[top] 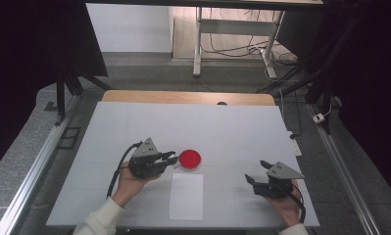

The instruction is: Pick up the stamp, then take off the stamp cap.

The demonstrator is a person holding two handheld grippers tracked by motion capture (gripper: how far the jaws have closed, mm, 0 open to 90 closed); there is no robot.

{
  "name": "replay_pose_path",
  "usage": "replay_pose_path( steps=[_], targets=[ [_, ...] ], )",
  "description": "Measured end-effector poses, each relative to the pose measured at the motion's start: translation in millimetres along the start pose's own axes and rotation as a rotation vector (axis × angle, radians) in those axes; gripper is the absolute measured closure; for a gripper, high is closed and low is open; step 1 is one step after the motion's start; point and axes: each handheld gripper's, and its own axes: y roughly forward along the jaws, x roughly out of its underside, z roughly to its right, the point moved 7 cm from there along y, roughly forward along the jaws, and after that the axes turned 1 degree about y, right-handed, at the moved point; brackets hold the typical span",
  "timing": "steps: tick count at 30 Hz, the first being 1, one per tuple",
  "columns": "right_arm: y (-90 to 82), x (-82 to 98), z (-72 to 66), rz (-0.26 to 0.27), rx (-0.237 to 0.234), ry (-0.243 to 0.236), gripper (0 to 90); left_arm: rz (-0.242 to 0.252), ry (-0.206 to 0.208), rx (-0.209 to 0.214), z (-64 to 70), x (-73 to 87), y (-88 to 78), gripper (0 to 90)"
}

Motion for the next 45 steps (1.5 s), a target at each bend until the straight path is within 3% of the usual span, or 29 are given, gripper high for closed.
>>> replay_pose_path(
  steps=[25, 45],
  targets=[
    [-0.9, -0.5, -0.7, 0.006, -0.002, 0.002, 23.2, 0.014, 0.001, 0.023, 6.2, -9.0, 9.9, 75.0],
    [7.9, -14.5, -18.0, 0.034, -0.052, 0.011, 25.1, 0.015, 0.004, 0.026, 6.6, -10.0, 12.1, 75.0]
  ],
)
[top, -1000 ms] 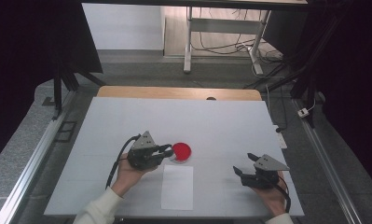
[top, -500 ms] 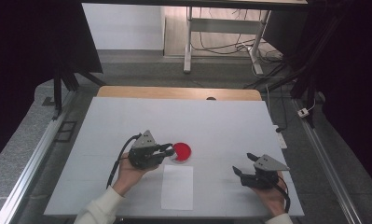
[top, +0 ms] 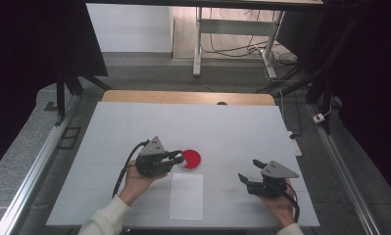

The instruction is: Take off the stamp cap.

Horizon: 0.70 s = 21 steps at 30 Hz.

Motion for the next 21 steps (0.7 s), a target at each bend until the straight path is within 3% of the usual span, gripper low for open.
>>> replay_pose_path(
  steps=[12, 21],
  targets=[
    [9.1, -8.9, -12.7, 0.006, -0.023, 0.015, 25.5, 0.004, 0.000, 0.003, 1.1, -1.0, -0.2, 75.0],
    [16.7, -12.9, -24.0, -0.001, -0.040, -0.005, 25.9, 0.010, -0.003, 0.006, 1.8, -2.0, -0.7, 75.0]
  ],
)
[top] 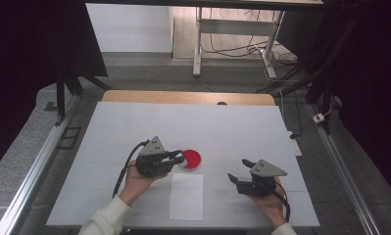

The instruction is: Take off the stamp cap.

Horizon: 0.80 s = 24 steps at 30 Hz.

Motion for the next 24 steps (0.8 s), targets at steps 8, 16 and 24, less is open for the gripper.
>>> replay_pose_path(
  steps=[8, 16, 24],
  targets=[
    [9.9, -4.9, -13.5, -0.005, -0.021, -0.017, 26.6, 0.006, -0.001, 0.002, 0.9, -1.5, -0.1, 75.0],
    [18.6, -10.3, -27.6, -0.005, -0.045, -0.030, 26.9, 0.014, 0.001, 0.007, 1.5, -3.2, -1.9, 75.0],
    [24.9, -13.3, -39.3, -0.012, -0.062, -0.055, 27.0, 0.021, -0.003, 0.011, 2.8, -4.5, -3.1, 75.0]
  ],
)
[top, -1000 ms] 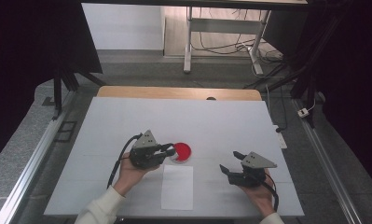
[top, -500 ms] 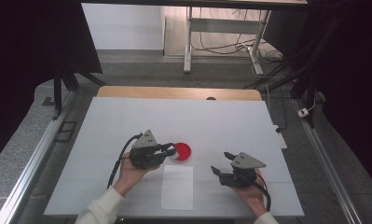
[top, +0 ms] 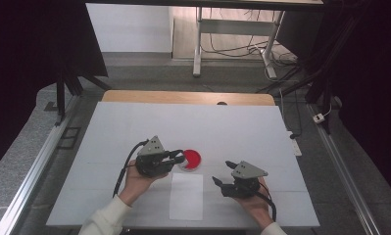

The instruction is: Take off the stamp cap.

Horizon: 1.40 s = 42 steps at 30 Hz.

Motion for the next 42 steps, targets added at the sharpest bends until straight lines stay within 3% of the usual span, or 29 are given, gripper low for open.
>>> replay_pose_path(
  steps=[7, 10, 11, 23, 31, 42],
  targets=[
    [5.7, -0.7, -5.0, -0.011, -0.004, -0.026, 27.2, -0.001, 0.003, 0.000, 0.8, -0.1, 0.5, 75.0],
    [7.6, -2.6, -6.8, -0.001, -0.006, -0.010, 27.5, -0.001, 0.002, 0.001, 0.4, -0.1, 1.0, 75.0],
    [11.9, -4.1, -10.3, 0.006, -0.013, 0.000, 27.5, -0.002, 0.004, 0.000, 0.5, 0.0, 1.1, 75.0],
    [35.8, -19.5, -42.6, 0.001, -0.052, -0.083, 29.7, -0.004, 0.015, -0.003, 0.3, 0.4, 1.9, 75.0],
    [35.4, -21.9, -42.8, 0.004, -0.049, -0.069, 30.5, 0.003, 0.014, -0.004, 0.7, -1.3, 0.6, 75.0],
    [43.9, -28.4, -53.4, -0.004, -0.058, -0.086, 31.0, 0.004, 0.019, 0.000, 2.5, -2.2, 0.1, 75.0]
  ],
)
